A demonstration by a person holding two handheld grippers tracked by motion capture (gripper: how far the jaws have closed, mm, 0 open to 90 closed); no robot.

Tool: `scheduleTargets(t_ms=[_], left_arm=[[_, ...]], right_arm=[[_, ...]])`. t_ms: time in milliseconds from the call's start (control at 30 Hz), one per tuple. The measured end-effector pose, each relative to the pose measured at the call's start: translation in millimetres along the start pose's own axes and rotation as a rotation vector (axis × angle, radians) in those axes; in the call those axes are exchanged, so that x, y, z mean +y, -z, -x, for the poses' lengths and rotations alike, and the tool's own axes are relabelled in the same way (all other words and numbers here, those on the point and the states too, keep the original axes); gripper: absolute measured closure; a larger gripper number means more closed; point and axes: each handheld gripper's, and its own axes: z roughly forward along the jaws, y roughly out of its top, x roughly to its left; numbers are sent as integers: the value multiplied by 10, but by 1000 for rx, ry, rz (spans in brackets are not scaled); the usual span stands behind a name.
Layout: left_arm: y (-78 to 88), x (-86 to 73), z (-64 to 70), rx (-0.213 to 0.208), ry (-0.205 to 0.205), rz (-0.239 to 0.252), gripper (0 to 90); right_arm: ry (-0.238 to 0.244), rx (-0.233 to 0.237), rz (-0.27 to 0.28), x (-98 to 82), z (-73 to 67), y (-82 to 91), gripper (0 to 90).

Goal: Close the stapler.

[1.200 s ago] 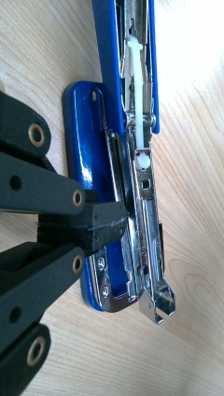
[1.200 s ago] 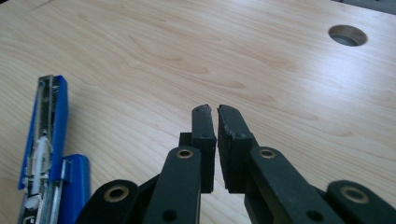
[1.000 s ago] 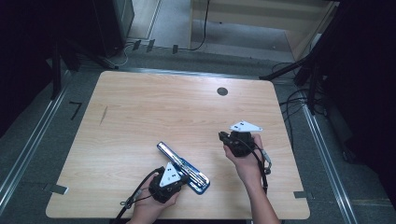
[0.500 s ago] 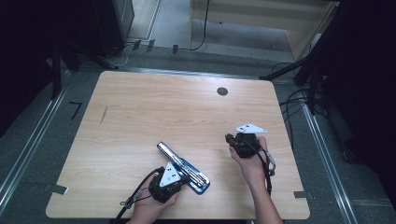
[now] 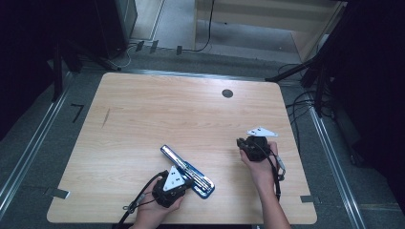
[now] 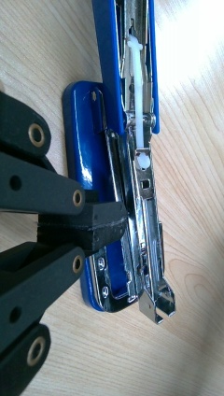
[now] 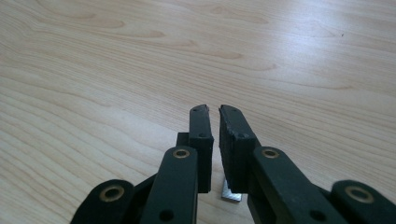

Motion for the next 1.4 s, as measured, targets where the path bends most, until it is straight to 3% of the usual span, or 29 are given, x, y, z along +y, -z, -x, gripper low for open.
scheduleTargets(t_ms=[633, 867, 1400], left_arm=[[0, 0, -1, -1, 1, 0, 900], [0, 0, 0, -1, 1, 0, 900], [0, 0, 2, 1, -1, 1, 900]], right_arm=[[-56, -22, -55, -139, 119, -114, 821], [-45, -25, -68, -163, 96, -142, 809], [-65, -38, -50, -206, 115, -128, 805]])
